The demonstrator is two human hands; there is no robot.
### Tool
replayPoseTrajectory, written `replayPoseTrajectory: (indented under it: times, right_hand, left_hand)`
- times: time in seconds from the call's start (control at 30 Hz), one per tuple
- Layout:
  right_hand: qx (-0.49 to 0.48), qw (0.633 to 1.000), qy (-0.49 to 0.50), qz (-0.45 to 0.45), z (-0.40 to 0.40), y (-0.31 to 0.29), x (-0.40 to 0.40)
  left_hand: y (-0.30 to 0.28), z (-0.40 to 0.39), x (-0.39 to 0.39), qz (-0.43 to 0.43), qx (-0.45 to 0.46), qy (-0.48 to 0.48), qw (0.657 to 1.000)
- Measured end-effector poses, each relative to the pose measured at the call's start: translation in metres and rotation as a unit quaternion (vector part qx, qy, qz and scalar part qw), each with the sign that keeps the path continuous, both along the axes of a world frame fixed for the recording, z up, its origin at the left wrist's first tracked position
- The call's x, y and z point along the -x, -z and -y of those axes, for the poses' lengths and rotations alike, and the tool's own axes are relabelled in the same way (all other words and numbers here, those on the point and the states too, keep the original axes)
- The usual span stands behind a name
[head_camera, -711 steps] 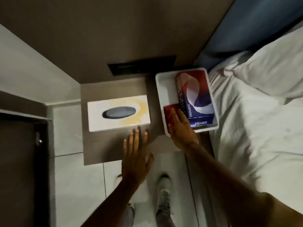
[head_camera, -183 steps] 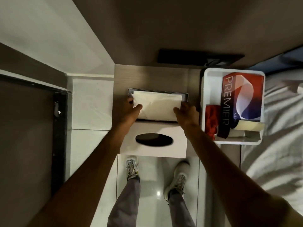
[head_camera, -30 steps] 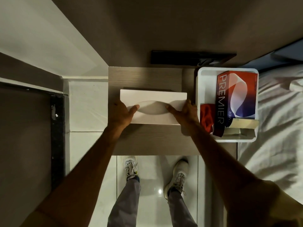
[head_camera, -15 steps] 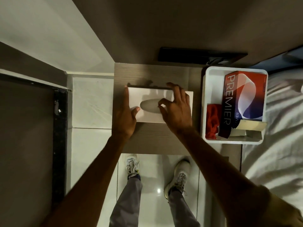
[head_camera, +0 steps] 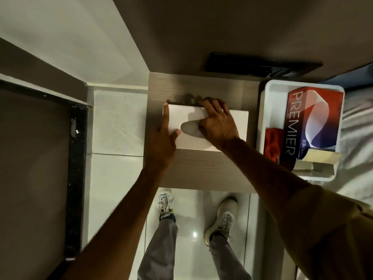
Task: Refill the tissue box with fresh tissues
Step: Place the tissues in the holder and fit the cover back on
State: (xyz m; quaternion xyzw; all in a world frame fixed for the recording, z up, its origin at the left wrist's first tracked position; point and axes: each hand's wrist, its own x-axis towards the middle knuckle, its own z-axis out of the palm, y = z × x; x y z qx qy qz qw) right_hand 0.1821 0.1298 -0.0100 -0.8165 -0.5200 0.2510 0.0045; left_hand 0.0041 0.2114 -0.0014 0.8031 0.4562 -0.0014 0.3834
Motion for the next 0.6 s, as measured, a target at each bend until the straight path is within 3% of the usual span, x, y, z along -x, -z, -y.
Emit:
replayPoseTrajectory:
  times: [0.17, 0.33, 0.5, 0.6]
  right_hand:
    - [-0.003, 0.999, -0.041, -0.025, -0.003, 0.004, -0.006]
    - [-0.053, 0.98, -0.191, 0.021, 0.006, -0.005, -0.018]
    - [0.0, 0.987, -0.158, -0.035, -0.009, 0.0, -0.021]
    - [-0.024, 0.983, -0.181, -0.013, -0.011, -0.001, -0.019]
  left_hand:
    - [0.0, 0.0, 0.0, -0.008, -0.004, 0.003, 1.0]
    - [0.002, 0.0, -0.001, -0.003, -0.005, -0.001, 1.0]
    - [0.008, 0.002, 0.002, -0.002, -0.027, -0.001, 1.0]
    - [0.011, 0.002, 0.002, -0.006, -0.032, -0.003, 0.999]
